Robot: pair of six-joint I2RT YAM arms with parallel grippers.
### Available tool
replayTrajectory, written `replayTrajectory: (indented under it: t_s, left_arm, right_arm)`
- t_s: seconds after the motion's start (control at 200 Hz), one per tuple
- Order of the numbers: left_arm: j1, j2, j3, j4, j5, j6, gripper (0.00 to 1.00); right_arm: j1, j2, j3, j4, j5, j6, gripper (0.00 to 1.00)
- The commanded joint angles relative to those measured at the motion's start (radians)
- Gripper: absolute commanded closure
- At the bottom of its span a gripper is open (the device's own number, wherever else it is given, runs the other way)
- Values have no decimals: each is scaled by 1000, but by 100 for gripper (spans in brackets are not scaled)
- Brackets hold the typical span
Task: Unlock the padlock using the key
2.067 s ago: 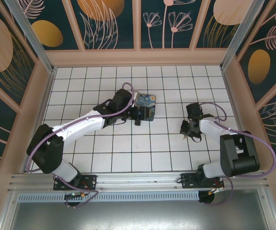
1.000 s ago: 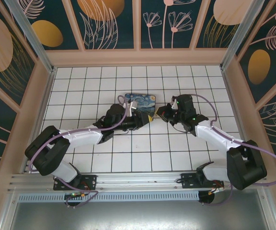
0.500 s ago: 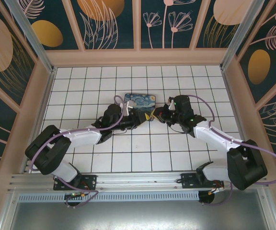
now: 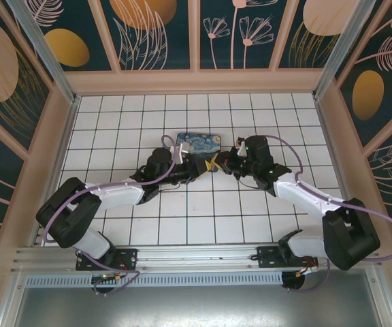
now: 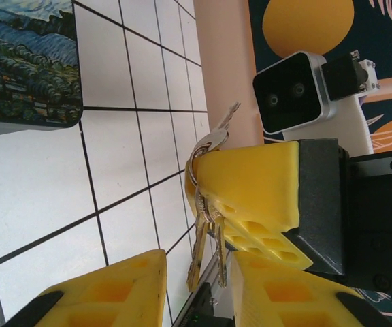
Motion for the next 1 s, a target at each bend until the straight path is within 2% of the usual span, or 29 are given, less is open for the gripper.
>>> replayTrajectory:
  t_s: [0.0, 0.165, 0.435, 0.696, 0.991]
  left_arm:
    - [12, -5, -2, 42, 18, -9, 70]
    - [17, -7, -6, 43, 17, -9, 74]
    - [25, -14, -14, 51, 15, -10, 74]
    - [36, -30, -34, 50, 12, -14, 83]
    - [39, -41, -37, 62, 28, -15, 81]
  right_arm:
    - [8, -11, -10, 39, -11, 15, 100]
    - [14, -2, -17, 55, -20, 22, 100]
    - [16, 7, -23, 78, -35, 33, 100]
    - [34, 21, -19, 86, -36, 38, 100]
    - [53, 33, -24, 127, -37, 58, 100]
